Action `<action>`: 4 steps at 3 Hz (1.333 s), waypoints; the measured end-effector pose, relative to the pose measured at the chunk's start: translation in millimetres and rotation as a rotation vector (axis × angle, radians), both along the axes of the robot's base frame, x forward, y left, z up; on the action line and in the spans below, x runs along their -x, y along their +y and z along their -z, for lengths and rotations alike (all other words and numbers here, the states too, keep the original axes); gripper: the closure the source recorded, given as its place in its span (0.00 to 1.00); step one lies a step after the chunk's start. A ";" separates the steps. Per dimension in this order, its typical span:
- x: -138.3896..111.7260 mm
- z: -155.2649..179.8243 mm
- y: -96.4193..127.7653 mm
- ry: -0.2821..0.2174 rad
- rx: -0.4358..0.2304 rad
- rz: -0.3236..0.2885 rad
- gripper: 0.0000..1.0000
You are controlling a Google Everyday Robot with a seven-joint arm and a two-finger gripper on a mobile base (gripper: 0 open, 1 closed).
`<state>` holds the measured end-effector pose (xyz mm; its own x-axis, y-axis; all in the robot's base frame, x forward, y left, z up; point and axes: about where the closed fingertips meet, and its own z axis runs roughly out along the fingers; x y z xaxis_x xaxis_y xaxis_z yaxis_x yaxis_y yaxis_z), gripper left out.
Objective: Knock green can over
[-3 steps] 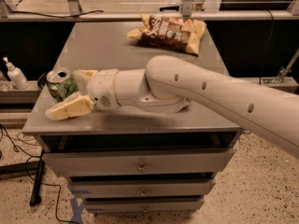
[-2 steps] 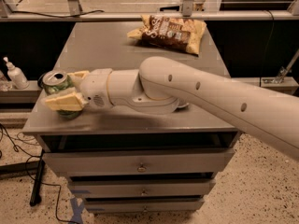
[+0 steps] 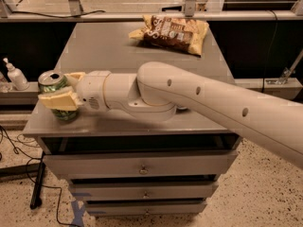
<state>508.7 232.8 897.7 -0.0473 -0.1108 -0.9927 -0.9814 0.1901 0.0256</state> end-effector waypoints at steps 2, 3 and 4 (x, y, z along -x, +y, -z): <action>-31.3 -45.6 -30.9 -0.048 0.036 0.071 1.00; -56.0 -82.1 -40.2 -0.076 0.087 0.107 1.00; -58.6 -122.9 -29.1 -0.134 0.169 0.078 1.00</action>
Offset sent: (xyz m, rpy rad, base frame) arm 0.0751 -0.0694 0.0830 -0.0808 -0.0718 -0.1567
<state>567.3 203.7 1020.5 0.0686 -0.2770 -0.9584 -0.9562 0.2558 -0.1424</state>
